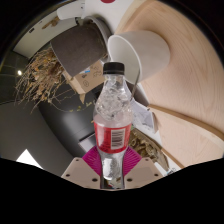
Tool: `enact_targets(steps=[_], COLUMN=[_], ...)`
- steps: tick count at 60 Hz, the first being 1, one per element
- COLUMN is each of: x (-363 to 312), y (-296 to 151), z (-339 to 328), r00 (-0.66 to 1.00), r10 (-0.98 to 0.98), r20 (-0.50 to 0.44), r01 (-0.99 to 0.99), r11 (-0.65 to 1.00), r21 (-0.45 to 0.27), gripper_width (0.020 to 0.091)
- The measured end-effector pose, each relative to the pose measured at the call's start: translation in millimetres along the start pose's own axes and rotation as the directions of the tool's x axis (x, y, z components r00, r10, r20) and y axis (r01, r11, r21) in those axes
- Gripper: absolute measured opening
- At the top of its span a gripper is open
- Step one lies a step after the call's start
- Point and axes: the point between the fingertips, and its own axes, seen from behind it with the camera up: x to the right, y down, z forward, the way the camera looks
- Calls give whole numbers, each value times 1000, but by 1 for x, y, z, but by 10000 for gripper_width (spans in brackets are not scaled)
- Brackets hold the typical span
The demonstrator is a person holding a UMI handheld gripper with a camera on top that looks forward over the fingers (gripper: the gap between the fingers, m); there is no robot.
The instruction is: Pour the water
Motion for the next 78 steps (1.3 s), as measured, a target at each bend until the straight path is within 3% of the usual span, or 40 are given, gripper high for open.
enact_targets(steps=[13,22,29,32,39,47,52,62,78], x=[-18,-62,-123,-150,-196,-216,-207,-151,-78], y=[12,14,-6,-25,-84,-168,-227,-330,-390], z=[-8,-18,-29,-43,-70,-100,-117,-137,-160], r00=[993,840,622,503,184,-149,-294,-406,-409], r10=[-114,-543,-783,-864,-978,-943,-870,-771,-748], r20=[-27,-10,12,14,-98,-298,-396,-490,-523], r01=[112,538,783,864,982,986,952,914,912], r11=[991,835,621,503,178,-166,-301,-354,-308], r21=[-69,-110,-48,-2,68,32,-45,-200,-272], gripper_width=[221,224,222,223,224,224,224,223,228])
